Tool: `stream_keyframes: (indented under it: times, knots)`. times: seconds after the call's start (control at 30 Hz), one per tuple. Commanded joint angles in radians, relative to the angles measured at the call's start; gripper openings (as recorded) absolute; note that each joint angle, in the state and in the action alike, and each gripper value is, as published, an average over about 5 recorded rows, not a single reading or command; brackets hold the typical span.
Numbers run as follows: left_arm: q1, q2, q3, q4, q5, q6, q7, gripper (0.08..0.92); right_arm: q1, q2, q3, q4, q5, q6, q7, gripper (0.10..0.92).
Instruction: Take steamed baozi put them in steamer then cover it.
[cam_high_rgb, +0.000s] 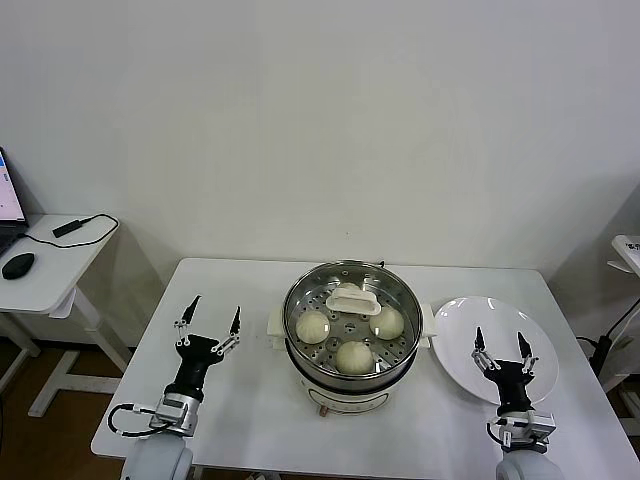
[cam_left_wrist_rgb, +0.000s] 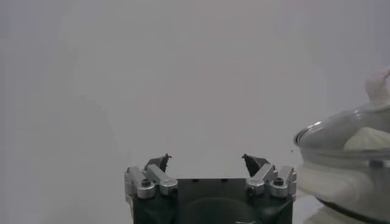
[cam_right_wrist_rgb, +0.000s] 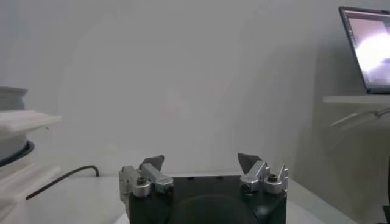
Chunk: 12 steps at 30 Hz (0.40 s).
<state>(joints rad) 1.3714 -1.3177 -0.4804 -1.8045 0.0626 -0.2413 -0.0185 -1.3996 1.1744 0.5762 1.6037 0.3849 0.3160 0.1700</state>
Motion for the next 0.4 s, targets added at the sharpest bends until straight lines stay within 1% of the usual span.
stream_keyframes:
  times: [0.03,0.4]
  knots:
    - [0.02,0.001,-0.014,0.022,-0.043,-0.034,0.003,0.823,-0.003,0.0,0.002,-0.004,-0.005,0.002,-0.004,0.823]
    - [0.024,0.001,-0.008,0.018,-0.034,-0.035,0.001,0.823,-0.004,0.003,0.002,-0.01,-0.017,0.003,-0.002,0.823]
